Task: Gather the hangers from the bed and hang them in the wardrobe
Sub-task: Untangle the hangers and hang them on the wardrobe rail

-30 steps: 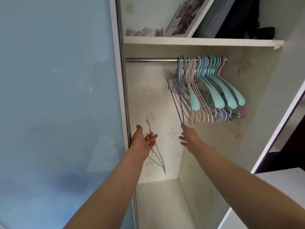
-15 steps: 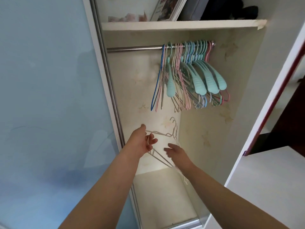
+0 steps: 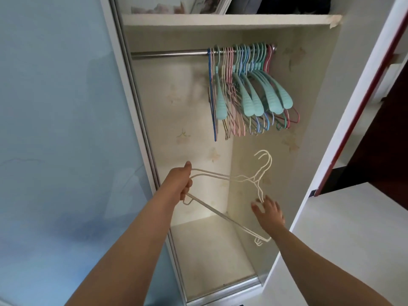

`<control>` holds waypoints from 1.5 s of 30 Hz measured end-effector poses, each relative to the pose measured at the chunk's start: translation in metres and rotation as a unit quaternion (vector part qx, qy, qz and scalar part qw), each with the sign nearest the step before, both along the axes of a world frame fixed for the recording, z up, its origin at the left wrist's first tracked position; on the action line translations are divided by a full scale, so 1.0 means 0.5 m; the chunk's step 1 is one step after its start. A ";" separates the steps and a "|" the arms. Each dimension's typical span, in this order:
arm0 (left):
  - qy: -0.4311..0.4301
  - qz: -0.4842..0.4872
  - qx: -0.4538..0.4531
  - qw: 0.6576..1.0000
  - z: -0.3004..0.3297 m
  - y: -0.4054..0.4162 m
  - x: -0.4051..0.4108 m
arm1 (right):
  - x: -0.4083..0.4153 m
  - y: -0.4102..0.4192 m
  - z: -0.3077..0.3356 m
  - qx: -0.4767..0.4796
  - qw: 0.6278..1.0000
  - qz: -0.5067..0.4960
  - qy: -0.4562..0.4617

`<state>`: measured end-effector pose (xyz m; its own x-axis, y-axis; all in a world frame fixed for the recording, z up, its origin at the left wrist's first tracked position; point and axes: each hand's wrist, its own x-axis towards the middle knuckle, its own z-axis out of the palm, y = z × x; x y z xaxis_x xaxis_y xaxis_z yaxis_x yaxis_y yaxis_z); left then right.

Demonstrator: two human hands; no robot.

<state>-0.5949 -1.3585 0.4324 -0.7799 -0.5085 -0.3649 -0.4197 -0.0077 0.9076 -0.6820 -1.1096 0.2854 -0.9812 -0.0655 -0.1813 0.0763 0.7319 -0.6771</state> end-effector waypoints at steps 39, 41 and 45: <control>0.002 -0.055 0.083 0.995 -0.171 0.100 0.023 | 0.137 -0.042 0.029 -0.269 0.925 -0.124 -0.239; 0.031 -0.029 0.208 0.977 -0.166 0.087 0.023 | 0.145 -0.033 0.031 -0.236 0.943 -0.083 -0.220; 0.023 -0.020 0.279 0.960 -0.159 0.070 0.027 | 0.166 -0.046 0.073 -0.219 0.952 -0.024 -0.212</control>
<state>-0.5815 -1.3236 0.3529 -0.8161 -0.2127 -0.5374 -0.3902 -0.4832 0.7838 -0.5989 -1.1327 0.3219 -0.8300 -0.1818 -0.5273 0.4369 0.3758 -0.8172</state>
